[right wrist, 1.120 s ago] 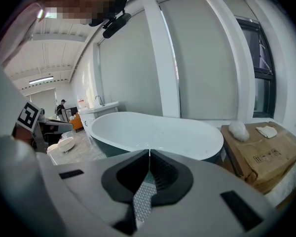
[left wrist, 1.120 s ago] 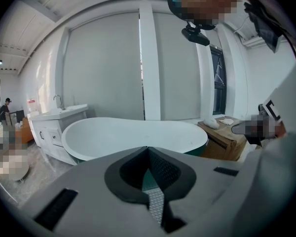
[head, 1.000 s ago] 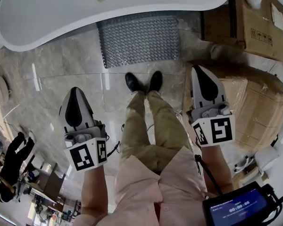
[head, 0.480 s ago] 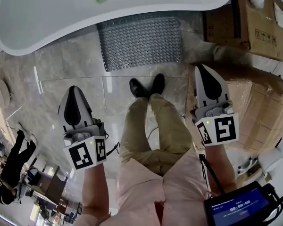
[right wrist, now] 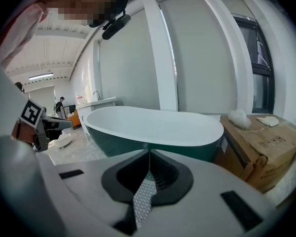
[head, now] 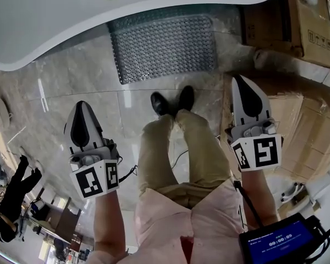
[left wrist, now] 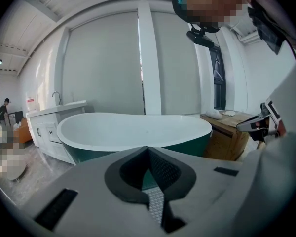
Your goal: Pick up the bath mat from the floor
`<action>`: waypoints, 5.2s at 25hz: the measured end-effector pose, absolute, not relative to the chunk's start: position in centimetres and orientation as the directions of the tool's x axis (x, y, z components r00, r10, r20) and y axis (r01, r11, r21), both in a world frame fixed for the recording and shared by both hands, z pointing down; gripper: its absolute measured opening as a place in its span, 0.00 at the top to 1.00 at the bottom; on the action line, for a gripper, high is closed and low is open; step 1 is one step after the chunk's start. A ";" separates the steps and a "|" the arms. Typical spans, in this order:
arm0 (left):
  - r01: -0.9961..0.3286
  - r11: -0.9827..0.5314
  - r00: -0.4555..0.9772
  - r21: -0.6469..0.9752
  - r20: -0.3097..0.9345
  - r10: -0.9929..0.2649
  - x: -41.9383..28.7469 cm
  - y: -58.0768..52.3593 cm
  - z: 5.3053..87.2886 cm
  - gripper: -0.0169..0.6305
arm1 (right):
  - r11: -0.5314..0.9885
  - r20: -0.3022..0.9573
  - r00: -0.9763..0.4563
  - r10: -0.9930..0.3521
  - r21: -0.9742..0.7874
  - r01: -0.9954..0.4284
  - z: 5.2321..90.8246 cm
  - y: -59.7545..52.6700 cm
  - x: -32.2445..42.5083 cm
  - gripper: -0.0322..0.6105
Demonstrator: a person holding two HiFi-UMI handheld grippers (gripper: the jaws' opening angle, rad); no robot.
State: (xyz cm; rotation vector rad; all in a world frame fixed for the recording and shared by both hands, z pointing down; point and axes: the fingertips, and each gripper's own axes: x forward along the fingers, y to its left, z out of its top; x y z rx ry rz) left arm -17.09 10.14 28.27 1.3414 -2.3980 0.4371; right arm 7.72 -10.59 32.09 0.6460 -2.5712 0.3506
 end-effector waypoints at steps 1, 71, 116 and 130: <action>-0.862 0.498 -0.482 -0.092 0.453 -0.750 -17.1 10.2 28.9 0.94 | 0.855 0.496 -0.780 -0.382 -0.131 -0.502 32.8 -10.6 7.8 0.92; -0.841 0.534 -0.503 -0.086 0.487 -0.714 -27.2 11.2 72.8 0.94 | 0.774 0.506 -0.689 -0.519 -0.063 -0.630 74.2 -19.3 7.4 0.92; -0.787 0.615 -0.430 0.048 0.672 -0.603 -29.6 16.7 92.2 0.63 | 0.764 0.467 -0.676 -0.570 -0.002 -0.645 75.7 -20.3 9.3 0.92; -0.747 0.664 -0.396 0.040 0.775 -0.492 -31.1 19.3 97.2 0.87 | 0.758 0.476 -0.666 -0.575 0.004 -0.652 75.9 -20.7 9.8 0.92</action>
